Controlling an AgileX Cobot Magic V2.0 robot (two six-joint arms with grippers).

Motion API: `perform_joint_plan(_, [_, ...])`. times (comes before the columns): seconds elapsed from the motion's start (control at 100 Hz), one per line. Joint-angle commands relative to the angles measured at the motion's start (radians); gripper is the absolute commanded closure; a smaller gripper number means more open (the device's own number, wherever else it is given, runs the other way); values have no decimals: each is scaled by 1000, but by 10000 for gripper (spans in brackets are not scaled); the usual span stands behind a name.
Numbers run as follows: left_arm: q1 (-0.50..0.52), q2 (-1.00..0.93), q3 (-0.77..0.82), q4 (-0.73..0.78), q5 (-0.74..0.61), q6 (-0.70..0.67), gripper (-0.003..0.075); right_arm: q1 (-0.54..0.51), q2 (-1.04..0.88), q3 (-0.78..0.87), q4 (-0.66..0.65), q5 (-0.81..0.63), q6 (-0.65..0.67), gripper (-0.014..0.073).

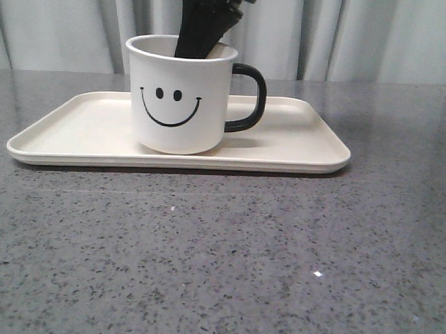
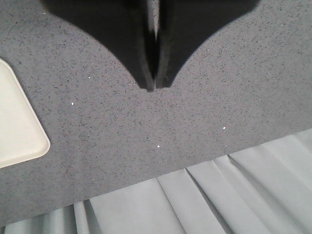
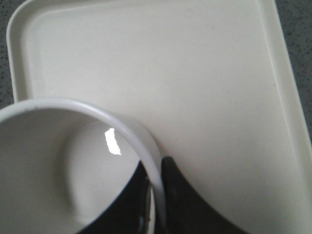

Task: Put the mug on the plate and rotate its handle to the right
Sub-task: 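Lower the mug back onto the tray, handle turned toward the robot's right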

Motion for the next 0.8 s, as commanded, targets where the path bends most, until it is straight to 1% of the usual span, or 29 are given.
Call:
perform_joint_plan(0.0, [-6,2,-21,26,-21,-12,740,-1,-59,-32,35,-4,-9,707])
perform_joint_plan(0.79, [-6,2,-21,20,-21,-12,740,-1,-42,-32,32,6,-9,701])
